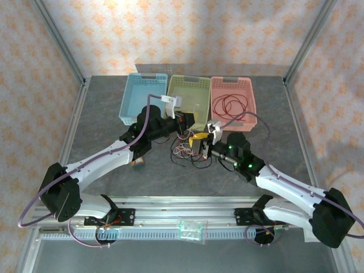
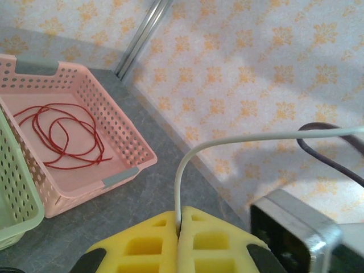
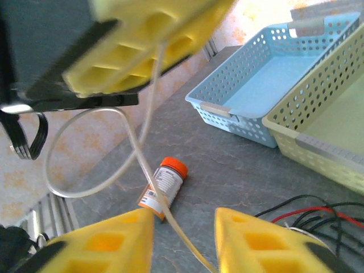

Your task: Untangle the cables

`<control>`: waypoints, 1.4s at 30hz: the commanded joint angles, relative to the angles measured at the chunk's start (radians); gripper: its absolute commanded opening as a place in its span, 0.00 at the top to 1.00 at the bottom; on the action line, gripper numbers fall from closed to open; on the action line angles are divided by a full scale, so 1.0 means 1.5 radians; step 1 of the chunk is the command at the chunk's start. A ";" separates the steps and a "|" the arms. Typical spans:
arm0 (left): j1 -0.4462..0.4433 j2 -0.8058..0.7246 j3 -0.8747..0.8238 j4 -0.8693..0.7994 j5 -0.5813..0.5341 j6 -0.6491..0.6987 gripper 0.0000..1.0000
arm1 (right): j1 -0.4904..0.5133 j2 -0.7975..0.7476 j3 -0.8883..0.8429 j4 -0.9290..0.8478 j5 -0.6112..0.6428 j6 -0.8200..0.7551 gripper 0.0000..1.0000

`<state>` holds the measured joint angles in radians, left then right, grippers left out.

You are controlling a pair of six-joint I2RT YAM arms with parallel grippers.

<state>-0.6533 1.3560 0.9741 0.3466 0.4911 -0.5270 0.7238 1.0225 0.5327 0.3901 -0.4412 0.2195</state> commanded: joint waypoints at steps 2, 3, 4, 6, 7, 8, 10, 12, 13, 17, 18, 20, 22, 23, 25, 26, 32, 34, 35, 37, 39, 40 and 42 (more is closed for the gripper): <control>0.005 -0.025 0.037 0.012 0.017 -0.014 1.00 | 0.003 0.011 -0.022 0.080 0.065 0.027 0.86; 0.005 -0.028 0.041 0.009 0.015 -0.013 1.00 | 0.003 0.012 -0.028 0.088 0.077 0.035 0.91; 0.005 -0.030 0.048 0.002 0.012 -0.010 1.00 | 0.003 0.012 -0.032 0.093 0.090 0.043 0.96; 0.005 -0.034 0.066 -0.020 0.003 0.002 1.00 | 0.003 0.009 -0.039 0.094 0.111 0.048 1.00; 0.005 -0.037 0.077 -0.034 -0.004 0.011 1.00 | 0.003 0.007 -0.041 0.090 0.127 0.052 1.00; 0.005 -0.040 0.087 -0.047 -0.011 0.020 1.00 | 0.003 0.005 -0.045 0.088 0.135 0.054 1.00; 0.005 -0.045 0.115 -0.085 -0.030 0.045 1.00 | 0.003 -0.001 -0.048 0.075 0.160 0.057 1.00; 0.005 -0.046 0.153 -0.139 -0.054 0.079 1.00 | 0.003 -0.006 -0.049 0.060 0.173 0.053 1.00; 0.005 -0.045 0.175 -0.166 -0.069 0.098 1.00 | 0.003 -0.008 -0.050 0.051 0.181 0.055 1.00; 0.005 -0.037 0.261 -0.262 -0.144 0.154 1.00 | 0.003 -0.005 -0.049 0.011 0.216 0.059 1.00; 0.005 -0.033 0.283 -0.284 -0.166 0.165 1.00 | 0.003 -0.003 -0.048 -0.002 0.226 0.061 1.00; 0.005 -0.024 0.322 -0.320 -0.206 0.180 1.00 | 0.003 0.000 -0.045 -0.023 0.241 0.064 1.00; 0.005 -0.015 0.359 -0.355 -0.249 0.196 1.00 | 0.003 0.003 -0.043 -0.035 0.243 0.062 1.00; 0.005 -0.011 0.371 -0.368 -0.264 0.202 1.00 | 0.003 0.002 -0.042 -0.038 0.244 0.063 1.00; 0.005 -0.007 0.392 -0.388 -0.302 0.215 1.00 | 0.003 0.001 -0.042 -0.044 0.255 0.064 1.00; 0.005 -0.007 0.396 -0.393 -0.319 0.218 1.00 | 0.003 0.000 -0.041 -0.048 0.260 0.065 1.00; 0.005 -0.006 0.405 -0.397 -0.353 0.218 1.00 | 0.003 -0.019 -0.022 -0.051 0.217 0.036 1.00; 0.005 -0.001 0.412 -0.397 -0.347 0.216 1.00 | 0.003 -0.022 0.005 -0.072 0.202 0.022 0.83; 0.005 0.002 0.418 -0.397 -0.344 0.216 1.00 | 0.003 -0.026 0.017 -0.081 0.195 0.013 0.74; 0.005 0.010 0.434 -0.399 -0.345 0.217 1.00 | 0.003 -0.033 0.042 -0.098 0.193 0.002 0.60; 0.005 0.023 0.465 -0.419 -0.355 0.224 1.00 | 0.003 -0.034 0.069 -0.126 0.180 -0.024 0.53; 0.005 0.029 0.480 -0.430 -0.360 0.230 1.00 | 0.003 -0.031 0.082 -0.144 0.177 -0.036 0.50; 0.005 0.038 0.503 -0.447 -0.387 0.243 1.00 | 0.003 -0.017 0.113 -0.186 0.179 -0.056 0.46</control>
<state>-0.6518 1.3926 1.6691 -0.2893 -0.0242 -0.2066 0.7277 0.9962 0.6331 0.2066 -0.1570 0.2039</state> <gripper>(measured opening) 0.050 0.520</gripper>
